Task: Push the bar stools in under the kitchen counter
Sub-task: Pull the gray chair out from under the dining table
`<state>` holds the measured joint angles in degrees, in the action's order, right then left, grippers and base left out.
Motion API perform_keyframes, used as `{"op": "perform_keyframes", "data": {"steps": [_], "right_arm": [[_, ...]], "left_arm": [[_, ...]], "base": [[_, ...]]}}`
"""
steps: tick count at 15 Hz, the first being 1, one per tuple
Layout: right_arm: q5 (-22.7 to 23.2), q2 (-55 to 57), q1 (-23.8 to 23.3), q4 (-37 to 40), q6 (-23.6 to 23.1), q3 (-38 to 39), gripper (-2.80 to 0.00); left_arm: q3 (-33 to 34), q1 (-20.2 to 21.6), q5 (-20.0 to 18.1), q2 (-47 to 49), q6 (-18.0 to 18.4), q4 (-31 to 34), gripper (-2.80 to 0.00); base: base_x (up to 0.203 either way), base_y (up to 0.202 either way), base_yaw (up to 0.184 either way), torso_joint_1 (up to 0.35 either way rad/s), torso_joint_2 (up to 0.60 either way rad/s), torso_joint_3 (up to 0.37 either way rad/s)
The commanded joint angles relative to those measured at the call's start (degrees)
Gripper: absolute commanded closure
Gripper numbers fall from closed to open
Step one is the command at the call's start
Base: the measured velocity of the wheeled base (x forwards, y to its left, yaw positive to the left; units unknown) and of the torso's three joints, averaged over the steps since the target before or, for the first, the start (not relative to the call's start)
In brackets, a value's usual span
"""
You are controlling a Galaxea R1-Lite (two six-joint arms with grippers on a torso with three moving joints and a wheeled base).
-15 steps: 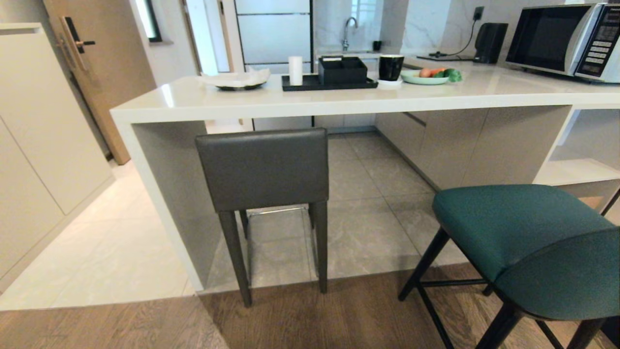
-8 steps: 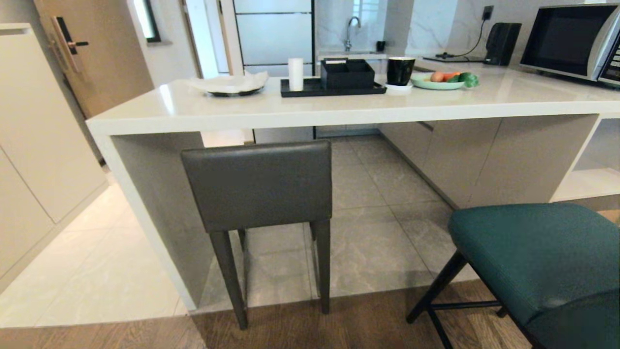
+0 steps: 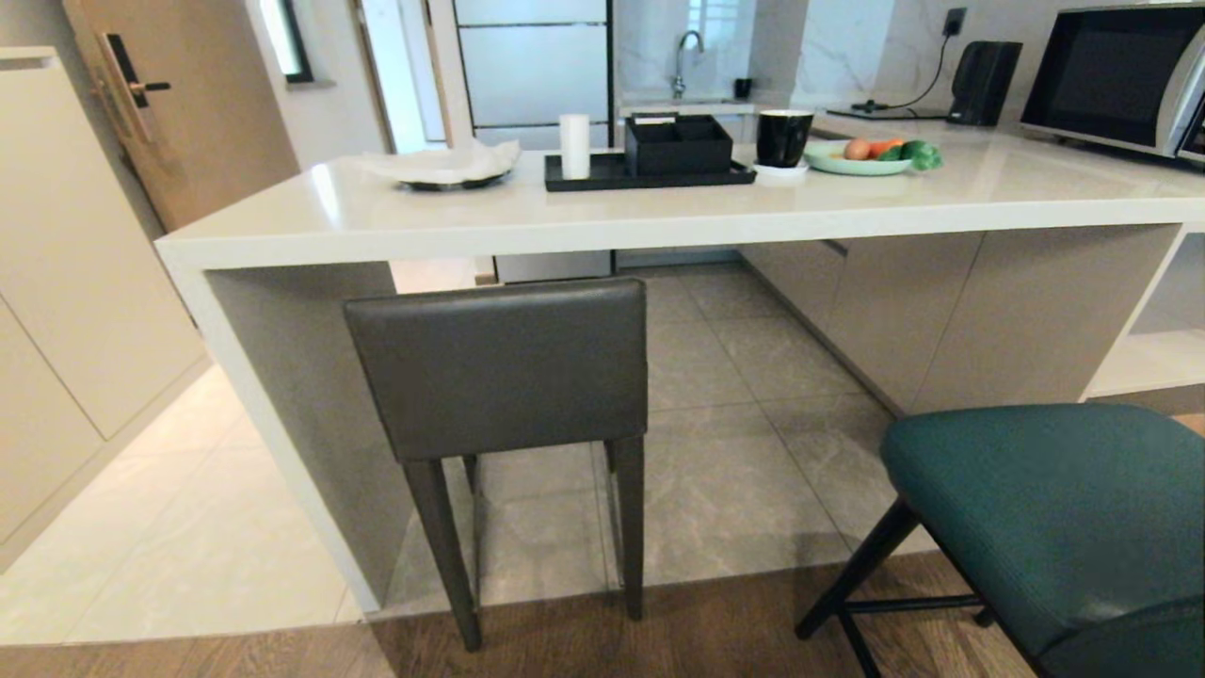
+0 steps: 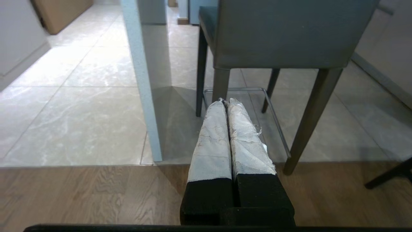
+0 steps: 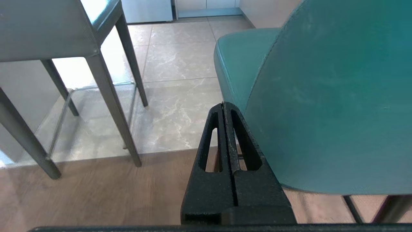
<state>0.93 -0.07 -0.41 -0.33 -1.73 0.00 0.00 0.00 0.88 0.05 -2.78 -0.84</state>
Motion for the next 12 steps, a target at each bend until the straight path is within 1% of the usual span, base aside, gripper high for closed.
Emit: {"op": "perform_keyframes", "data": {"steps": [1, 10, 12], "right_arm": [[0.0, 0.1, 0.0, 0.0, 0.0, 0.0, 0.0], [0.0, 0.1, 0.0, 0.0, 0.1, 0.0, 0.0], [0.0, 0.1, 0.0, 0.0, 0.1, 0.0, 0.0]], "left_arm": [[0.1, 0.0, 0.0, 0.1, -0.1, 0.0, 0.0], [0.1, 0.1, 0.1, 0.1, -0.1, 0.0, 0.0], [0.1, 0.1, 0.1, 0.0, -0.1, 0.0, 0.0]], "base": [[0.004, 0.118, -0.013, 0.006, 0.01, 0.006], [0.0, 0.191, -0.001, 0.003, 0.0, 0.003], [0.0, 0.104, -0.002, 0.003, 0.0, 0.001]]}}
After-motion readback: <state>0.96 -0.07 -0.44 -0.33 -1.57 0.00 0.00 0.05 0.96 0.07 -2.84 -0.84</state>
